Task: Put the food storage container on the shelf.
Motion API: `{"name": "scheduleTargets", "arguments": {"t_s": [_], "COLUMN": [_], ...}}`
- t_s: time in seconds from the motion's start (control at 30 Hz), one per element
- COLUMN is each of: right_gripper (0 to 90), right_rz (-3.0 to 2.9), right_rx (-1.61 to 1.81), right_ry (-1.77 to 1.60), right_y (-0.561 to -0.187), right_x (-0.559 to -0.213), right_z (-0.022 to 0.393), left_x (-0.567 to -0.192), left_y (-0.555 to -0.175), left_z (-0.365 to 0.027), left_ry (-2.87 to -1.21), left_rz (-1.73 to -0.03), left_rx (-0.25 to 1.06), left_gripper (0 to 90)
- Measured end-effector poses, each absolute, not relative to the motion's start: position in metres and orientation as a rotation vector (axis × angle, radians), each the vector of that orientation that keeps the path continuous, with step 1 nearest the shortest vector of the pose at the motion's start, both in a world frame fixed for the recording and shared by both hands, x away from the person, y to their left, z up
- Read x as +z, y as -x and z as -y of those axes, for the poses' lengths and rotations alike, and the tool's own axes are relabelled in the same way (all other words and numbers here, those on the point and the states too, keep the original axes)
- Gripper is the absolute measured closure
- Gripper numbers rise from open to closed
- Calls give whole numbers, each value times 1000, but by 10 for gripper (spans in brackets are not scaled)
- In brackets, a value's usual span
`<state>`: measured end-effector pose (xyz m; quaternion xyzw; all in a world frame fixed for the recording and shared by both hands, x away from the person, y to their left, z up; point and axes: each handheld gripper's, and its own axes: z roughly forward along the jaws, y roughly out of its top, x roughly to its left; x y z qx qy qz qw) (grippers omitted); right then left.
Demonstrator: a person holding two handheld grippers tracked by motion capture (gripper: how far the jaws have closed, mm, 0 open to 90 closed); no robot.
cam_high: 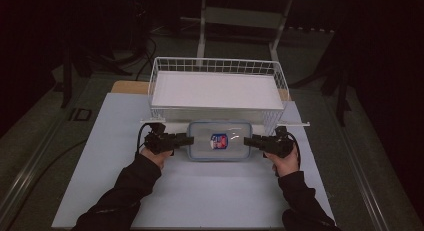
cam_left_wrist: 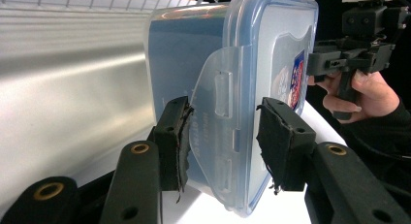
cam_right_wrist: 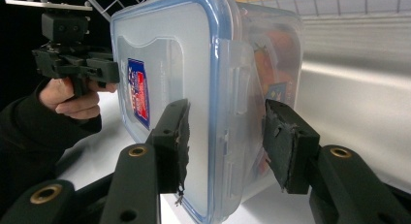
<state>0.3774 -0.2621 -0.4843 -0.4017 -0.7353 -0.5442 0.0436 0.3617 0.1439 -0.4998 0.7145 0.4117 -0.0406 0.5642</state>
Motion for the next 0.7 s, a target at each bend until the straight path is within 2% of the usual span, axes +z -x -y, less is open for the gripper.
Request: {"name": "scheduleTargets", "arguments": {"t_s": [0.2, 0.7], "right_gripper": [533, 523], "right_rz": [2259, 2276], "right_rx": [-1687, -1732], "right_ry": [1239, 1265], "right_y": [-385, -398], "right_x": [-487, -501], "right_z": [262, 264], "left_x": [-507, -517], "left_y": [-368, -380], "left_z": [-141, -133], "left_ry": [-1648, -1646], "left_rz": [-944, -965], "left_rx": [-11, 23], "left_gripper": [545, 538]}}
